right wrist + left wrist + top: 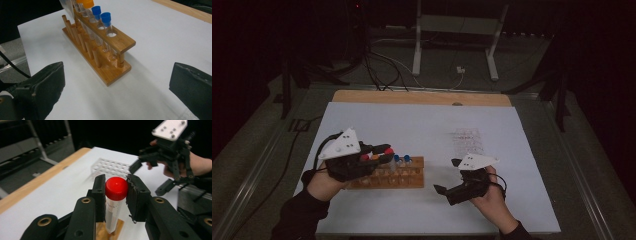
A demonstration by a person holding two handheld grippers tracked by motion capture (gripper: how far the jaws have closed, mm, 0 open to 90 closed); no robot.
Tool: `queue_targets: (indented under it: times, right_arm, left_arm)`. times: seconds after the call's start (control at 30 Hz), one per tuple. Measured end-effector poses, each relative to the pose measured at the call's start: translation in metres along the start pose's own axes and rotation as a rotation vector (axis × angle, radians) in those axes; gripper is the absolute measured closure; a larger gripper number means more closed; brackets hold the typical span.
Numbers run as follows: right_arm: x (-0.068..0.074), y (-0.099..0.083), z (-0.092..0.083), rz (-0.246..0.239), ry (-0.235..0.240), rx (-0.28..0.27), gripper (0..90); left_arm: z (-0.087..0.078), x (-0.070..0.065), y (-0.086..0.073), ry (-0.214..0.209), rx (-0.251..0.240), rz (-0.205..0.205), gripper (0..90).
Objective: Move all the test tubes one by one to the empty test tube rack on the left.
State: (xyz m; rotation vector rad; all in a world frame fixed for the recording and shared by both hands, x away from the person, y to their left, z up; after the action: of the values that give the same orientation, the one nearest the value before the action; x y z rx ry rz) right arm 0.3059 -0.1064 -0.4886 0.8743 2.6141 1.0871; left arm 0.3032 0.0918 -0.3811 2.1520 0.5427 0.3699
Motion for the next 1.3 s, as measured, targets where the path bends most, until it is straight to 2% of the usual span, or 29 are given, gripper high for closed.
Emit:
queue_targets:
  times: [0.43, 0.6, 0.63, 0.67, 0.7, 0.77, 0.83, 0.9, 0.93, 1.0, 1.07, 1.1, 1.17, 1.23, 1.3]
  right_arm:
    - [0.002, 0.003, -0.002, -0.004, 0.009, -0.006, 0.2]
    - [0.002, 0.003, -0.002, -0.003, 0.012, -0.006, 0.2]
    - [0.002, 0.003, -0.001, -0.004, 0.013, -0.006, 0.2]
    - [0.002, 0.003, -0.001, -0.004, 0.014, -0.007, 0.1]
    - [0.002, 0.003, -0.001, -0.006, 0.013, -0.006, 0.1]
    - [0.003, 0.003, -0.002, -0.006, 0.012, -0.005, 0.2]
    - [0.002, 0.003, -0.002, -0.007, 0.013, -0.006, 0.1]
    - [0.002, 0.003, -0.002, -0.007, 0.014, -0.008, 0.2]
    - [0.002, 0.003, -0.002, -0.005, 0.014, -0.008, 0.2]
    - [0.002, 0.003, -0.002, -0.006, 0.013, -0.007, 0.2]
    - [0.002, 0.003, -0.002, -0.007, 0.013, -0.007, 0.2]
    - [0.002, 0.003, -0.002, -0.007, 0.013, -0.006, 0.2]
    - [0.002, 0.003, -0.003, -0.008, 0.013, -0.007, 0.2]
    - [0.002, 0.003, -0.003, -0.007, 0.014, -0.007, 0.2]
    - [0.002, 0.003, -0.003, -0.006, 0.016, -0.007, 0.2]
  left_arm:
    - [-0.052, 0.040, -0.014, 0.155, -0.022, -0.063, 71.4]
    - [-0.065, 0.057, -0.025, 0.205, -0.024, -0.112, 71.4]
    - [-0.065, 0.060, -0.027, 0.203, -0.029, -0.124, 71.4]
    - [-0.065, 0.061, -0.030, 0.193, -0.030, -0.137, 71.4]
    - [-0.064, 0.064, -0.033, 0.205, -0.025, -0.142, 71.4]
    - [-0.060, 0.066, -0.038, 0.188, -0.024, -0.152, 71.4]
    - [-0.054, 0.069, -0.044, 0.198, -0.005, -0.159, 71.4]
    - [-0.050, 0.070, -0.049, 0.180, -0.003, -0.170, 71.4]
    - [-0.047, 0.071, -0.051, 0.189, 0.001, -0.170, 71.4]
    - [-0.043, 0.071, -0.056, 0.170, 0.009, -0.179, 71.5]
    - [-0.038, 0.073, -0.061, 0.177, 0.017, -0.184, 71.4]
    - [-0.036, 0.072, -0.063, 0.162, 0.015, -0.186, 71.5]
    - [-0.030, 0.073, -0.068, 0.173, 0.031, -0.188, 71.5]
    - [-0.024, 0.073, -0.074, 0.159, 0.039, -0.196, 71.5]
    - [-0.020, 0.075, -0.079, 0.165, 0.049, -0.206, 71.4]
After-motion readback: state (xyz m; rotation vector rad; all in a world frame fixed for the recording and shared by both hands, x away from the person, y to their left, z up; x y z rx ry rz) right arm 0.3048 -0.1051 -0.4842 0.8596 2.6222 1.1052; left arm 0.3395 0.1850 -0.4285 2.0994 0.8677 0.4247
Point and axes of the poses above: each handheld gripper's, and its own axes: z roughly forward along the jaws, y roughly out of its top, x roughly to its left, the point moved 10 cm from there along z, roughly forward along the jaws, and after that the axes turned 13 degrees about x, right-handed, at the moved point
